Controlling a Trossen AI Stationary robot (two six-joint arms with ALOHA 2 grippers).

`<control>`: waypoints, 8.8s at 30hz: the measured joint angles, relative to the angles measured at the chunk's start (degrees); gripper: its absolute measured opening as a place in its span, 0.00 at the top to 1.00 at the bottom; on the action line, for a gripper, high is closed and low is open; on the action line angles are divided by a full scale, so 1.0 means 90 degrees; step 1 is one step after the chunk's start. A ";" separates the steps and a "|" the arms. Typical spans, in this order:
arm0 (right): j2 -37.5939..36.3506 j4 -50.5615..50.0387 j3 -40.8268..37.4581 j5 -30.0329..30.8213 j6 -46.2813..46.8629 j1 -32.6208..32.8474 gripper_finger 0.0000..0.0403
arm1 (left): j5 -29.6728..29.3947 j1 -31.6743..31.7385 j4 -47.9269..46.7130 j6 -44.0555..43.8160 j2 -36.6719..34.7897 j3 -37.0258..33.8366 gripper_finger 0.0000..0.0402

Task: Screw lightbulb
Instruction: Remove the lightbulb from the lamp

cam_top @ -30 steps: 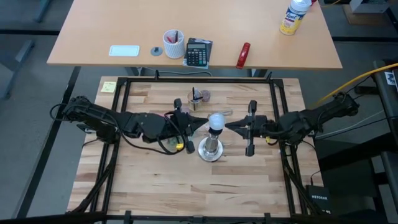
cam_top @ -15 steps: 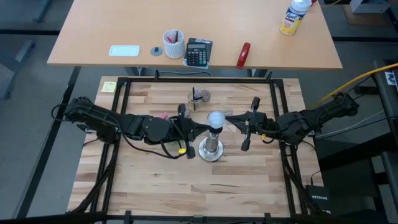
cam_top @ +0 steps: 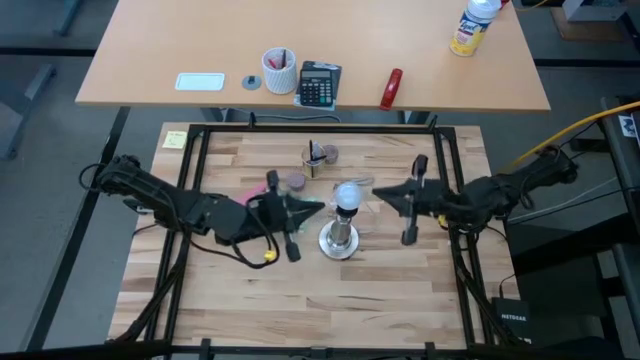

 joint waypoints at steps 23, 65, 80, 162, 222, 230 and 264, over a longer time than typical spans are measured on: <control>0.0622 0.0685 0.0000 -0.0028 -0.0517 0.0187 0.96 | 0.0790 0.1135 -0.0057 -0.0279 0.0332 -0.0007 1.00; 0.0675 0.0624 0.0005 0.0636 -0.0519 -0.0106 0.96 | 0.0551 0.0661 0.0096 -0.0182 0.0420 -0.0005 1.00; 0.0135 0.0622 -0.0002 -0.0061 -0.0667 0.0318 0.96 | 0.0172 0.0673 0.0169 0.0058 0.0372 0.0000 1.00; 0.0432 0.3004 -0.1348 -0.0934 -0.0522 0.0187 0.96 | 0.3302 0.1860 0.4358 -0.1059 -0.0423 -0.2875 1.00; 0.0425 0.3142 -0.1348 -0.0773 -0.0523 0.0187 0.96 | 0.3094 0.1717 0.4991 -0.1236 -0.0202 -0.2873 1.00; 0.0604 0.3205 -0.1347 -0.0816 -0.0517 -0.0110 0.96 | 0.3079 0.1786 0.5008 -0.1300 -0.0202 -0.2873 1.00; 0.0656 0.3271 -0.1345 -0.0433 -0.0498 -0.0180 0.96 | 0.3264 0.1176 0.5231 -0.0339 -0.0202 -0.2873 1.00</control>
